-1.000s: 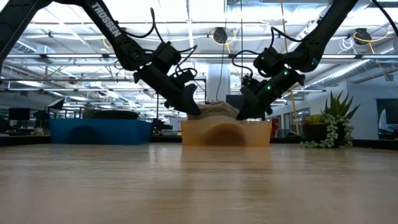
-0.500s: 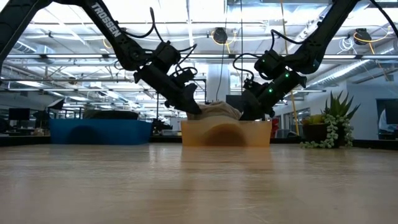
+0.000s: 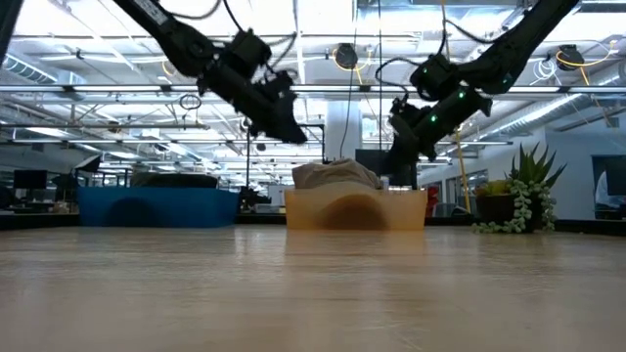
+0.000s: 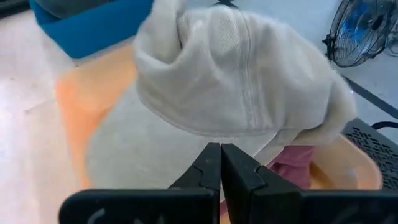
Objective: Pick & Place hat
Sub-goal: Return to Home Position
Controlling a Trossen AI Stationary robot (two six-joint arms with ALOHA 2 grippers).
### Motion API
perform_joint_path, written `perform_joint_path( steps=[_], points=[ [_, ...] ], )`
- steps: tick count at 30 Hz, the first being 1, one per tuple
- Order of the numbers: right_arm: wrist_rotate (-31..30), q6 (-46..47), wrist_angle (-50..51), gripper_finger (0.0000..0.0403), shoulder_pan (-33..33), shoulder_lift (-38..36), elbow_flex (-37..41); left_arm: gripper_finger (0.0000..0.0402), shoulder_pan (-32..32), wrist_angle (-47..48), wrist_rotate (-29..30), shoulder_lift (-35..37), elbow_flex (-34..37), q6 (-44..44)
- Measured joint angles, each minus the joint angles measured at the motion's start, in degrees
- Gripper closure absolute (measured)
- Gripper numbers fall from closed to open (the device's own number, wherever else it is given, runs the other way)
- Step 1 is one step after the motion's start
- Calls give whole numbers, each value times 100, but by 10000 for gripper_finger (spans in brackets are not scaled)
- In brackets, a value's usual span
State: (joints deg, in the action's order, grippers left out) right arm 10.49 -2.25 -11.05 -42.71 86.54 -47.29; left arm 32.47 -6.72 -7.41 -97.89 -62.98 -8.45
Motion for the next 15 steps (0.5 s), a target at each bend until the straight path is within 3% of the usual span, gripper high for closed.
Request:
perform_joint_path(
  steps=[3, 9, 15],
  points=[
    [158, -62, 81, 403, 51, -321, 53, 309, -84, 208, -116, 398, 0, -10],
    [604, 144, -107, 403, 184, -1224, 556, 309, -249, 217, -1115, 978, 74, 317],
    [627, 658, -126, 403, 274, -2356, 1242, 309, -621, -145, -862, 1374, 592, 769]
  ],
)
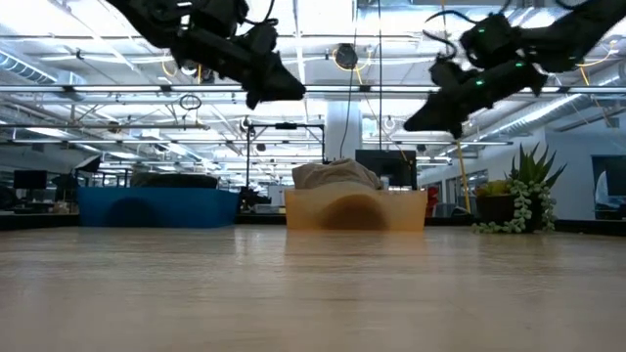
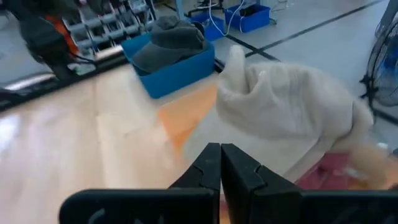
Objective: Pick & Place hat
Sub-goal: Return to Home Position
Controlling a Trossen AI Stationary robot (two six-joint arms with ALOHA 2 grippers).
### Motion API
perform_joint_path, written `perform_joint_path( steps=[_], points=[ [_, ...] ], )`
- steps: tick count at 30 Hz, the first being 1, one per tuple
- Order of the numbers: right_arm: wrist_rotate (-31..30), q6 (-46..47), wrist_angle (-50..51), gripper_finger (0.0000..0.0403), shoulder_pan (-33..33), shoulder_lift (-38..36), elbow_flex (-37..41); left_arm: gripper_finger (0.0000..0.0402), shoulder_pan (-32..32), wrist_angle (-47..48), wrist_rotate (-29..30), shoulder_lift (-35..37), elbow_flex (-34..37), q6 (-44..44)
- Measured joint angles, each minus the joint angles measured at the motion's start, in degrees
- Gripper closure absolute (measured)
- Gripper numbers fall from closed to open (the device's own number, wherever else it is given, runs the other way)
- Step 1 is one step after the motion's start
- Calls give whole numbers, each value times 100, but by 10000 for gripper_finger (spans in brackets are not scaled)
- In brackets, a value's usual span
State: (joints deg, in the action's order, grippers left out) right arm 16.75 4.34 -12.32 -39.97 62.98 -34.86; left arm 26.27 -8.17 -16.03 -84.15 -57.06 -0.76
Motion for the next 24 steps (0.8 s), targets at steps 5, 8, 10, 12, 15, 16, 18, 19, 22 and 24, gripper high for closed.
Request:
perform_joint_path(
  steps=[5, 8, 10, 12, 15, 16, 18, 19, 22, 24],
  points=[
    [12, 352, 26, 403, 313, -907, 918, 309, -383, -512, 367, 510, 915, 486],
    [4, 461, -15, 403, 445, -1426, 1291, 309, -544, -494, 596, 947, 1396, 793],
    [9, 575, -32, 403, 508, -1712, 1443, 309, -669, -611, 903, 1239, 1673, 1020],
    [15, 782, -38, 403, 604, -1929, 1558, 309, -876, -592, 1063, 1499, 1964, 1210],
    [11, 892, -94, 403, 833, -2193, 1820, 309, -1308, -860, 1259, 1830, 2427, 1318],
    [15, 886, -176, 403, 917, -2250, 1924, 309, -1456, -1083, 1322, 1934, 2557, 1315],
    [75, 850, -343, 403, 1080, -2349, 2182, 309, -1751, -1397, 1452, 2116, 2849, 1312],
    [114, 850, -529, 403, 1140, -2373, 2293, 309, -1859, -1623, 1493, 2186, 2937, 1310],
    [143, 1054, -1141, 403, 1284, -2453, 2572, 309, -2122, -1790, 1664, 2496, 3179, 1308],
    [144, 1181, -1502, 403, 1330, -2516, 2736, 309, -2225, -1705, 1793, 2716, 3286, 1294]
  ],
)
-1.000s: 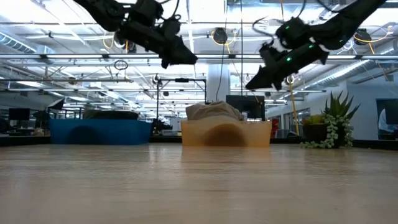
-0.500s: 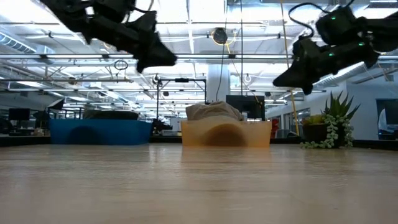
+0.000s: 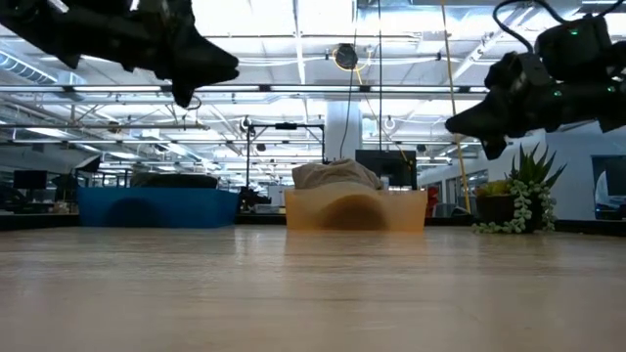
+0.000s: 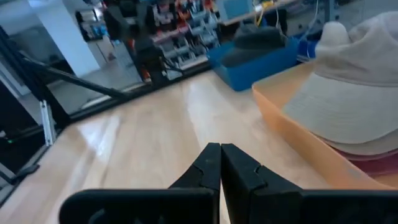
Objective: Pick & Place hat
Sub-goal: Return to Home Position
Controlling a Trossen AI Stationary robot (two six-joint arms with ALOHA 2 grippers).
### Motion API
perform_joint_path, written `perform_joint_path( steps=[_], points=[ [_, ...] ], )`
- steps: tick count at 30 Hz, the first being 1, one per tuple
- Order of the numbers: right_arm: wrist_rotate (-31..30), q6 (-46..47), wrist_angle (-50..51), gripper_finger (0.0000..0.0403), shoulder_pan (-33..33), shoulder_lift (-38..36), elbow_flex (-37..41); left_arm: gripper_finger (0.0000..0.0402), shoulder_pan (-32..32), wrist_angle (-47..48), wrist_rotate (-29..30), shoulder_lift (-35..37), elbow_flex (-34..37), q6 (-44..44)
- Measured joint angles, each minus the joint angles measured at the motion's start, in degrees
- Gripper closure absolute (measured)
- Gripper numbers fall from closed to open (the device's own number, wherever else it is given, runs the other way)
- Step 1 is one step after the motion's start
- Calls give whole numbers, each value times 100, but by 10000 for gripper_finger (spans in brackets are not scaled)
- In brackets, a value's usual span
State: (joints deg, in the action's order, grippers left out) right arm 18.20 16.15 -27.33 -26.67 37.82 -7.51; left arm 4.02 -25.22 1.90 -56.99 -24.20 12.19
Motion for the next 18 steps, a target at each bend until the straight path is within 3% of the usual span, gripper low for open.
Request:
perform_joint_path(
  steps=[5, 13, 18],
  points=[
    [-1, 22, -514, 403, 92, -63, 291, 309, -80, 102, 126, 309, 248, 4],
    [165, 102, -414, 403, 330, -52, 579, 309, 60, -107, 140, 345, 450, 18],
    [153, -62, -1104, 403, 746, -56, 581, 309, 89, -163, 134, 345, 450, 61]
  ],
)
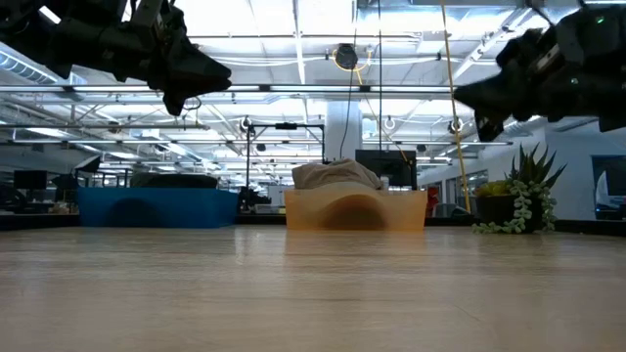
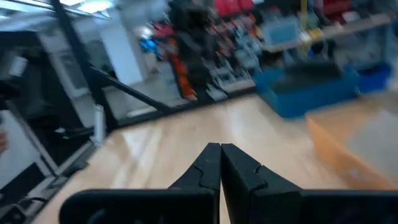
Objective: Pick & Place hat
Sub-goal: Return to Home Position
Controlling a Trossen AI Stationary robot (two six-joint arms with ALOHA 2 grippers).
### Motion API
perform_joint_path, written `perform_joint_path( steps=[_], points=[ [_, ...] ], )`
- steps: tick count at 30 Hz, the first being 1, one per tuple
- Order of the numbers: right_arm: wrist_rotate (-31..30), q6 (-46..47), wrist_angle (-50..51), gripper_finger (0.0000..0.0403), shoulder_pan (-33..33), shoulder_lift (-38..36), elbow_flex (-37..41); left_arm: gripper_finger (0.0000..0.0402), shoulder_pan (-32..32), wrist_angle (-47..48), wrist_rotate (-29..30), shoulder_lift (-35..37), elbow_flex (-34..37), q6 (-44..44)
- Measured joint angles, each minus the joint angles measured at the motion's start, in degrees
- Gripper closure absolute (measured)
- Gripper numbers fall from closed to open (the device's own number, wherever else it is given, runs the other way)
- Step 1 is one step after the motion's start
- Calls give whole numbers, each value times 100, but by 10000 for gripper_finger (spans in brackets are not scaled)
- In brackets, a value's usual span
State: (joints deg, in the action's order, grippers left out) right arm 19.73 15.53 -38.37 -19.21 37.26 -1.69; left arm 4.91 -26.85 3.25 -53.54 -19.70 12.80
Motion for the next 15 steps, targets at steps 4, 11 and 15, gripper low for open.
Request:
perform_joint_path(
  steps=[4, 11, 15],
  points=[
    [-167, -208, -382, 403, 242, -30, 5, 309, 0, -12, -13, 0, 0, -7],
    [-323, -441, -80, 403, 285, -257, 9, 309, 0, -5, -18, 0, 0, 106],
    [-321, -422, 204, 403, 285, -508, 11, 309, -27, 3, -22, 0, -2, 126]
  ],
)
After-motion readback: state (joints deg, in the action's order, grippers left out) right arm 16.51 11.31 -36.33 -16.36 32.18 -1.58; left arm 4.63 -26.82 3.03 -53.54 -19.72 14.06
